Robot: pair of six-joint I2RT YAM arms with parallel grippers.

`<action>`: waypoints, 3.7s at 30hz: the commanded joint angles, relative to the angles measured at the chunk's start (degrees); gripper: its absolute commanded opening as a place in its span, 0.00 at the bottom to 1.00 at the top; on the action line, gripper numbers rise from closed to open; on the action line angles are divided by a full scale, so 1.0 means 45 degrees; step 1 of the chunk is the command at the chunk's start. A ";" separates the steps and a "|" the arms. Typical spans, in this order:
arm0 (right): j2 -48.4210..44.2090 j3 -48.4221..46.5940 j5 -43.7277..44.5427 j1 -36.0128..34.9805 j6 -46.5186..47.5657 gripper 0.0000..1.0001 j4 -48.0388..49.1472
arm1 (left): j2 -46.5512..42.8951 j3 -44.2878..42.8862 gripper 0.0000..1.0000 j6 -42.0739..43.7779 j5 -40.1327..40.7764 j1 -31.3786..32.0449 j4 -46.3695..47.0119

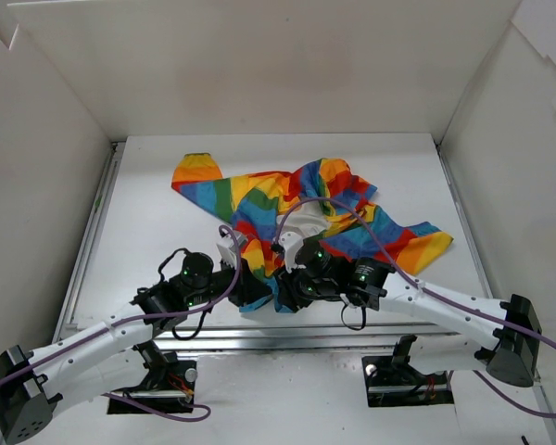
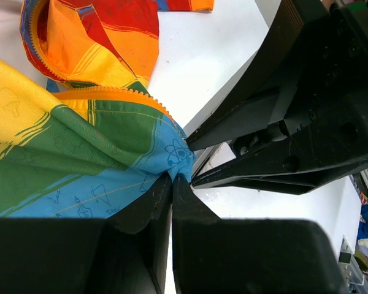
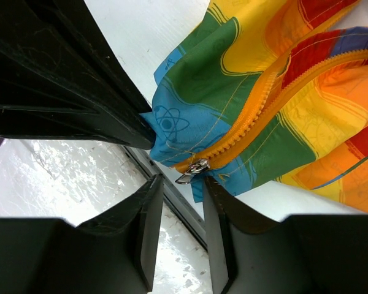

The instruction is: Zip up the jacket

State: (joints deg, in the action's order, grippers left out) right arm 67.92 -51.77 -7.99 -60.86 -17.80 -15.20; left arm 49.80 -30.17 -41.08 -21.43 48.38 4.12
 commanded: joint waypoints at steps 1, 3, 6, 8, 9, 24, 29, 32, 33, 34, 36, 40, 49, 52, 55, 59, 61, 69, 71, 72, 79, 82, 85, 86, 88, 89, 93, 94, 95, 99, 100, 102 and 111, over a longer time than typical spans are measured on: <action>-0.0054 -0.0566 0.0212 -0.0089 0.0011 0.29 0.0605 | -0.0227 -0.0580 0.00 0.0184 -0.0394 0.0089 0.0764; -0.0132 -0.0566 0.0368 -0.0089 -0.0047 0.22 0.0604 | -0.0227 -0.0580 0.00 0.0203 -0.0452 0.0089 0.0745; -0.0113 -0.0566 0.0623 -0.0089 -0.0067 0.17 0.0546 | -0.0247 -0.0599 0.00 0.0203 -0.0550 0.0089 0.0725; -0.0113 -0.0547 0.0681 -0.0050 -0.0106 0.13 0.0546 | -0.0285 -0.0599 0.00 0.0203 -0.0550 0.0089 0.0667; -0.0113 -0.0547 0.0720 -0.0088 -0.0126 0.11 0.0527 | -0.0286 -0.0599 0.00 0.0222 -0.0550 0.0089 0.0647; -0.1499 -0.0352 0.2750 -0.0089 -0.0536 0.00 0.0741 | -0.0539 -0.0463 0.00 0.0203 -0.0862 0.0089 0.0296; -0.1285 -0.0449 0.3513 -0.0069 -0.0361 0.00 0.0781 | -0.0461 -0.0541 0.00 0.0379 -0.1155 0.0089 -0.0113; -0.0740 -0.0663 0.3807 0.0164 -0.0049 0.00 0.0683 | -0.0598 -0.0599 0.00 0.0574 -0.1155 0.0361 -0.0581; -0.0351 -0.0722 0.3710 0.0339 0.0010 0.00 0.0683 | -0.0598 -0.0657 0.00 0.0729 -0.1175 0.0362 -0.0700; -0.0154 -0.0761 0.3322 0.0631 0.0049 0.00 0.0973 | -0.0579 -0.0755 0.00 0.0808 -0.1214 0.0497 -0.0836; 0.0432 -0.0858 0.2988 0.0848 0.0205 0.00 0.1423 | -0.0520 -0.0814 0.00 0.0887 -0.1156 0.0675 -0.1246; 0.1059 -0.1328 0.2151 0.0927 0.0479 0.00 0.1776 | -0.0734 -0.0717 0.00 0.0848 -0.0844 0.0928 -0.1462; -0.1967 0.1362 -0.2502 0.0965 0.1281 0.01 0.2907 | -0.0989 -0.0561 0.00 0.0848 -0.0550 0.0929 -0.1678; -0.2241 0.2106 -0.3320 0.1257 0.1125 0.45 0.3939 | -0.1066 -0.0502 0.00 0.0828 -0.0628 0.0929 -0.1541; -0.2417 0.3042 -0.5148 0.1900 0.0521 0.41 0.5755 | -0.1183 -0.0443 0.00 0.0770 -0.0667 0.0929 -0.1482; -0.2886 0.4548 -0.7012 0.2683 -0.0534 0.54 0.8705 | -0.1340 -0.0385 0.00 0.0750 -0.0765 0.0929 -0.1404; -0.2945 0.4920 -0.7479 0.3306 -0.0868 0.60 0.9354 | -0.1341 -0.0346 0.00 0.0750 -0.0843 0.0929 -0.1404; -0.2340 0.5058 -0.8185 0.3818 -0.0985 0.61 0.9432 | -0.1555 -0.0345 0.00 0.0750 -0.0824 0.0929 -0.1482; -0.2029 0.5059 -0.8457 0.3837 -0.1121 0.60 0.9549 | -0.1555 -0.0346 0.00 0.0731 -0.0804 0.0929 -0.1501; -0.1911 0.5059 -0.8768 0.3837 -0.1180 0.60 0.9647 | -0.1536 -0.0346 0.00 0.0730 -0.0785 0.0929 -0.1502; -0.1753 0.4942 -0.8928 0.3856 -0.0810 0.53 0.9043 | -0.1497 -0.0346 0.00 0.0672 -0.0843 0.0929 -0.1423; -0.1968 0.4942 -0.8831 0.3837 -0.0673 0.51 0.8692 | -0.1497 -0.0346 0.00 0.0672 -0.0804 0.0929 -0.1482; -0.2066 0.4942 -0.8810 0.3837 -0.0712 0.49 0.8496 | -0.1438 -0.0384 0.00 0.0672 -0.0804 0.0929 -0.1482; -0.2066 0.4942 -0.8849 0.3837 -0.0770 0.48 0.8379 | -0.1438 -0.0365 0.00 0.0672 -0.0804 0.0929 -0.1463; -0.2027 0.4942 -0.8850 0.3818 -0.0770 0.48 0.8281 | -0.1399 -0.0384 0.00 0.0672 -0.0784 0.0929 -0.1424; -0.2046 0.4942 -0.8850 0.3818 -0.0790 0.48 0.8280 | -0.1380 -0.0404 0.00 0.0672 -0.0784 0.0929 -0.1423; -0.2105 0.5000 -0.8811 0.3837 -0.0849 0.46 0.8261 | -0.1341 -0.0443 0.00 0.0711 -0.0824 0.0929 -0.1463; -0.2086 0.4981 -0.8811 0.3818 -0.0849 0.46 0.8242 | -0.1360 -0.0443 0.00 0.0711 -0.0824 0.0929 -0.1462; -0.2047 0.4981 -0.8791 0.3837 -0.0829 0.46 0.8222 | -0.1360 -0.0463 0.00 0.0711 -0.0824 0.0929 -0.1462; -0.1852 0.4902 -0.8791 0.3817 -0.0771 0.42 0.8222 | -0.1340 -0.0482 0.00 0.0730 -0.0843 0.0929 -0.1463; -0.1813 0.4864 -0.8810 0.3798 -0.0751 0.42 0.8222 | -0.1321 -0.0502 0.00 0.0730 -0.0843 0.0929 -0.1482; -0.1579 0.4766 -0.8830 0.3740 -0.0712 0.45 0.8183 | -0.1321 -0.0482 0.00 0.0730 -0.0843 0.0929 -0.1482; -0.0914 0.4376 -0.8518 0.3154 -0.0302 0.43 0.7695 | -0.1360 -0.0521 0.00 0.0750 -0.0862 0.0929 -0.1540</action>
State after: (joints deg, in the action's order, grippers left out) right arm 63.29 -28.82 -45.87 -45.93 -20.49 17.72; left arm 43.68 -30.20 -38.09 -23.99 52.14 -5.08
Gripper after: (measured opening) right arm 0.445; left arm 0.003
